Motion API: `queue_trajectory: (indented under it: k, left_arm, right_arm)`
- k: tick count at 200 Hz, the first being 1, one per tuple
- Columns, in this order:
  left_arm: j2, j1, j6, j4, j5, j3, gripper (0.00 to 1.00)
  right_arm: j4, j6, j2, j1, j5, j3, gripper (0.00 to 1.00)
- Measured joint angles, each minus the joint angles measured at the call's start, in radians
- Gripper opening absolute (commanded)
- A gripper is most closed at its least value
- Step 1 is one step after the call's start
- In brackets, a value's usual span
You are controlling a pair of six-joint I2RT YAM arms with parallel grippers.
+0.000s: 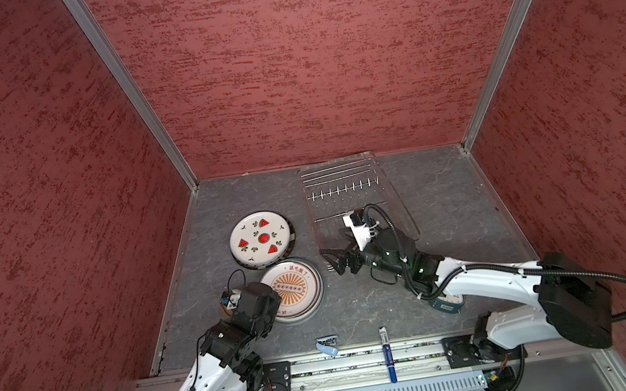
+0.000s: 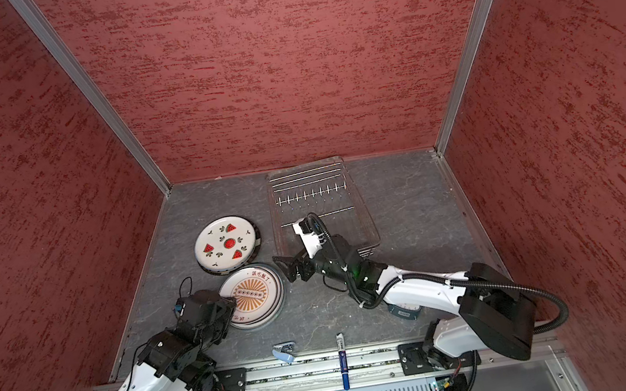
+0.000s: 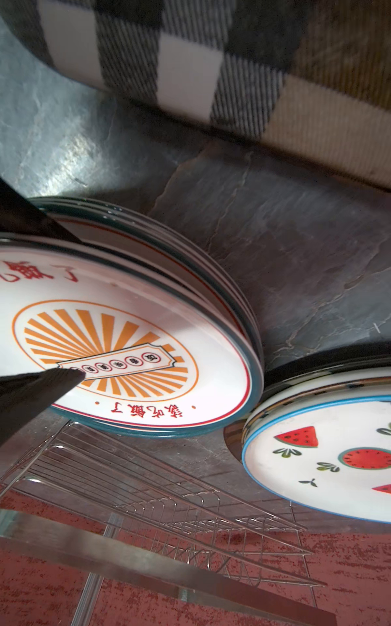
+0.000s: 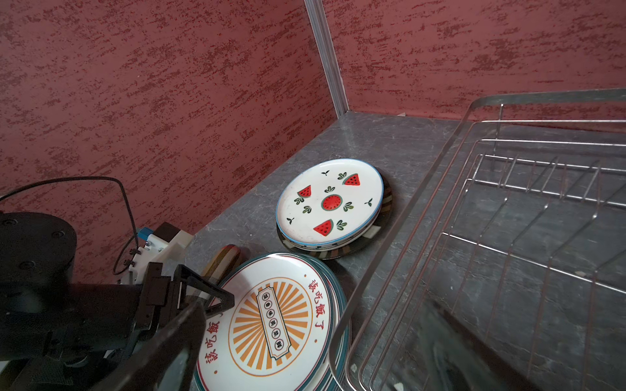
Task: Unload the plates from the dish rack
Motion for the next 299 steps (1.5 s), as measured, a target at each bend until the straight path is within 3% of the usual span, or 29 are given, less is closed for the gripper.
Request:
queue_trajectory:
  k: [147, 187, 230, 256, 299]
  left_arm:
    - [0.002, -0.018, 0.0, -0.033, -0.084, 0.012, 0.59]
    - [0.004, -0.018, 0.0, -0.047, -0.155, 0.025, 0.84]
    - [0.028, -0.017, -0.002, -0.08, -0.313, 0.135, 1.0]
    - [0.073, 0.005, 0.118, 0.006, -0.391, 0.223, 0.99]
    - [0.125, 0.055, 0.568, 0.409, -0.435, 0.236, 0.99]
  right_arm:
    - [0.0, 0.0, 0.008, 0.001, 0.009, 0.0, 0.99]
    - [0.0, 0.002, 0.002, 0.001, 0.052, -0.002, 0.99]
    - [-0.055, 0.004, -0.113, -0.018, 0.204, -0.005, 0.99]
    - [-0.128, -0.012, -0.232, -0.116, 0.305, 0.0, 0.99]
    - [-0.278, -0.003, -0.371, -0.488, 0.394, 0.024, 0.98]
